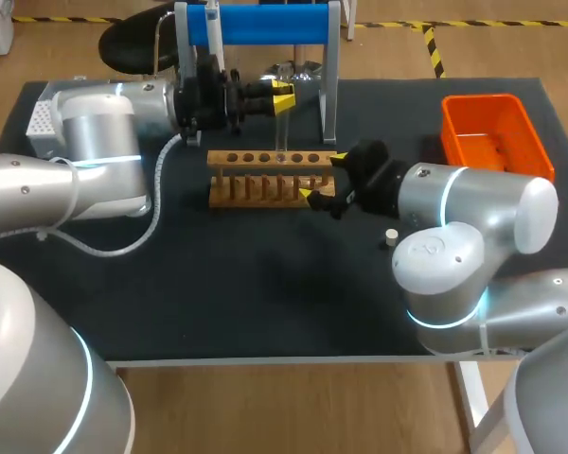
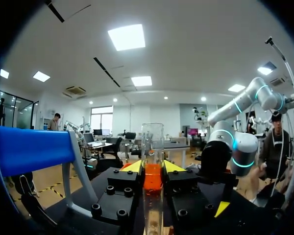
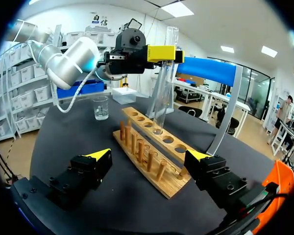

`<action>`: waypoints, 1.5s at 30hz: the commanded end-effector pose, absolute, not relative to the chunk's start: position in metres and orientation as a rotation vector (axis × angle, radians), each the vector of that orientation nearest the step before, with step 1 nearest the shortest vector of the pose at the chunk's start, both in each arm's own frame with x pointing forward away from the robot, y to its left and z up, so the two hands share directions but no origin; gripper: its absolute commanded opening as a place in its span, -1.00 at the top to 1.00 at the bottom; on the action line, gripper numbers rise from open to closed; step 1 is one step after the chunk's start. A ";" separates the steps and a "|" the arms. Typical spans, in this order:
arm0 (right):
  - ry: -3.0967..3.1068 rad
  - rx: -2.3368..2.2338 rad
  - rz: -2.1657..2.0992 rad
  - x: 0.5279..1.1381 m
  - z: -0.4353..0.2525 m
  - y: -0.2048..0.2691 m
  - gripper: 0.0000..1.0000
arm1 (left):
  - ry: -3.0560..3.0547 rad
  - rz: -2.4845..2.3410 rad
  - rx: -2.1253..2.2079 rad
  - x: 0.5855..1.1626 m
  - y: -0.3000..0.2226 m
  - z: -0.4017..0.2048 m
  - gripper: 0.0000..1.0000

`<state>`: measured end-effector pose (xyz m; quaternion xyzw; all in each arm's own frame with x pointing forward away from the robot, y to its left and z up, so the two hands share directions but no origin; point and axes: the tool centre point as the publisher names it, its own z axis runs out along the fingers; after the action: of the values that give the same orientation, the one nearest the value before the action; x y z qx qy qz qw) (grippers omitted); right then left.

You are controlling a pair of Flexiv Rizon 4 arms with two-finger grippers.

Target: Invert the test tube, pick up the pipette, mount the tip to pipette, aspirate from beaker and dispense into the tube, eject the tip, return the pipette, and cap with the stopper.

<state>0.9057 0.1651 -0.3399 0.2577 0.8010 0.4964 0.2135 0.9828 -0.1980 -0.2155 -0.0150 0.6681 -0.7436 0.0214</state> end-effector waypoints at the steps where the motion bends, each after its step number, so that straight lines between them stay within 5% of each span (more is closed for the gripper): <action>1: 2.227 0.716 1.376 0.906 -0.339 0.164 -1.00 | 2.073 -2.308 -0.039 0.985 -0.197 -0.216 1.00; 45: 2.227 0.716 1.376 0.906 -0.339 0.164 -1.00 | 2.233 -2.163 -0.045 0.987 -0.192 -0.224 1.00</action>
<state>0.9056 0.1645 -0.3397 0.2576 0.8014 0.4960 0.2128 0.9868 -0.1924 -0.2288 -0.0133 0.7094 -0.7045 0.0191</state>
